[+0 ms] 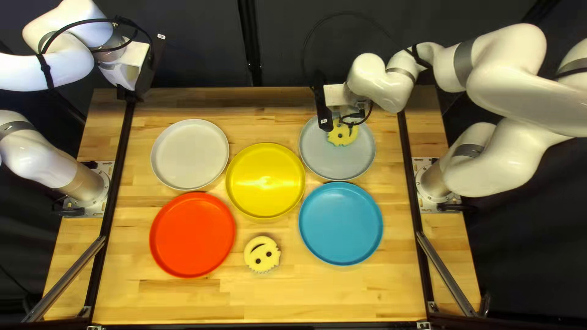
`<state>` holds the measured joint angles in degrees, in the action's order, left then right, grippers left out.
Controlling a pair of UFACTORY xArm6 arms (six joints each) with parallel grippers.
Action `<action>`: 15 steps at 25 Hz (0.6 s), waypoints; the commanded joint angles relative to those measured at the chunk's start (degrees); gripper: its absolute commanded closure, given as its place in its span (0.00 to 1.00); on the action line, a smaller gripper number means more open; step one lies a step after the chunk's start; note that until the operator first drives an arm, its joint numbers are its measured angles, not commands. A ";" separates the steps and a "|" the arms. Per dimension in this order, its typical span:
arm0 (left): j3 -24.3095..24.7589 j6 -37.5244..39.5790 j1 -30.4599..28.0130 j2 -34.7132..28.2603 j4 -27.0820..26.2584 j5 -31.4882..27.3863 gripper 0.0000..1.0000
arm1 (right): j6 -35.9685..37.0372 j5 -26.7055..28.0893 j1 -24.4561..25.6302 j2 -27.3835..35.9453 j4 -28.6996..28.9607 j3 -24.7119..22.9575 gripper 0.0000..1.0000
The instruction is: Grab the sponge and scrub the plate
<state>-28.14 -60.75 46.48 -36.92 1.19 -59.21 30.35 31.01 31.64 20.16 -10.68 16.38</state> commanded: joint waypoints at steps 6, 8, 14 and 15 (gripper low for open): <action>0.00 0.00 0.00 0.00 0.00 0.00 0.00 | -5.40 0.99 -5.45 12.37 -3.66 -10.09 1.00; 0.00 0.00 0.00 0.00 0.00 0.00 0.00 | -6.28 1.91 -6.80 14.53 -4.01 -11.20 1.00; 0.00 0.00 0.00 0.00 0.00 0.00 0.00 | -5.02 -0.14 -4.97 11.27 -5.49 -9.23 1.00; 0.00 0.00 0.00 0.00 0.00 0.00 0.00 | -4.62 -0.76 -4.38 10.12 -5.76 -8.59 1.00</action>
<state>-28.14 -60.75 46.48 -36.92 1.19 -59.21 24.61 31.76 25.83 32.57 -15.70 6.39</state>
